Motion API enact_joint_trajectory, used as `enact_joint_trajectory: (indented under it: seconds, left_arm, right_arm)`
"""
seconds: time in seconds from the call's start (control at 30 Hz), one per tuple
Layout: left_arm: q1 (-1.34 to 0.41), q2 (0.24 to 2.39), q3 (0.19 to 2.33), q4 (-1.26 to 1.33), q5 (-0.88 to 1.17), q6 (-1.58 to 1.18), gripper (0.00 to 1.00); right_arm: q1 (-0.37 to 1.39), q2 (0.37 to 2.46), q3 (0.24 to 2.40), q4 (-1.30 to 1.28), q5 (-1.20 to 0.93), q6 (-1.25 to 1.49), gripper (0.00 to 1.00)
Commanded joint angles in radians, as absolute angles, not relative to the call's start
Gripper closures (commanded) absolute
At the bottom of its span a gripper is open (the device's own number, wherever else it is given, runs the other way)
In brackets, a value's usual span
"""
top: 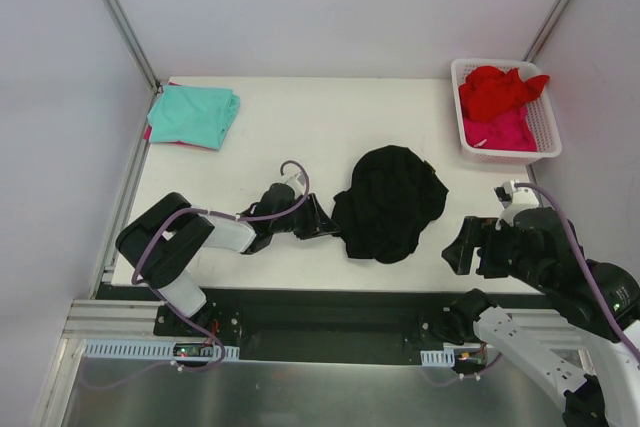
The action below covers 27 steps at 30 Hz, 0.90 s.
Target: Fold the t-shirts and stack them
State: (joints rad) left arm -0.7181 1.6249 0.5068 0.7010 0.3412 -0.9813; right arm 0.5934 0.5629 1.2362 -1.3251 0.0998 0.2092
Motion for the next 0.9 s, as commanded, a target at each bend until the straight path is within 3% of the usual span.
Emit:
enact_joint_trajectory:
  seconds: [0.0,0.1,0.2,0.23,0.5,0.87]
  left_arm:
    - [-0.707,1.621,0.509,0.75,0.364,-0.986,0.72]
    - [-0.707,1.579,0.521,0.701,0.348,-0.98,0.76]
    - [-0.707,1.487,0.567,0.527,0.302,-0.93,0.9]
    - [-0.706,1.433,0.583,0.437,0.292,-0.916,1.0]
    - [-0.701,1.272,0.94,0.005,0.233,-0.789,1.0]
    - [-0.684,1.414,1.748,-0.54,0.173,-0.699,1.0]
  right_arm:
    - [0.597,0.551,1.264,-1.381,0.107,0.218,0.17]
    - [0.597,0.549,1.256,-1.376,0.11,0.219,0.17]
    - [0.595,0.543,1.235,-1.358,0.107,0.219,0.16]
    - [0.597,0.54,1.23,-1.351,0.104,0.219,0.17]
    - [0.598,0.522,1.161,-1.276,0.109,0.212,0.16]
    - [0.597,0.5,1.097,-1.2,0.11,0.219,0.16]
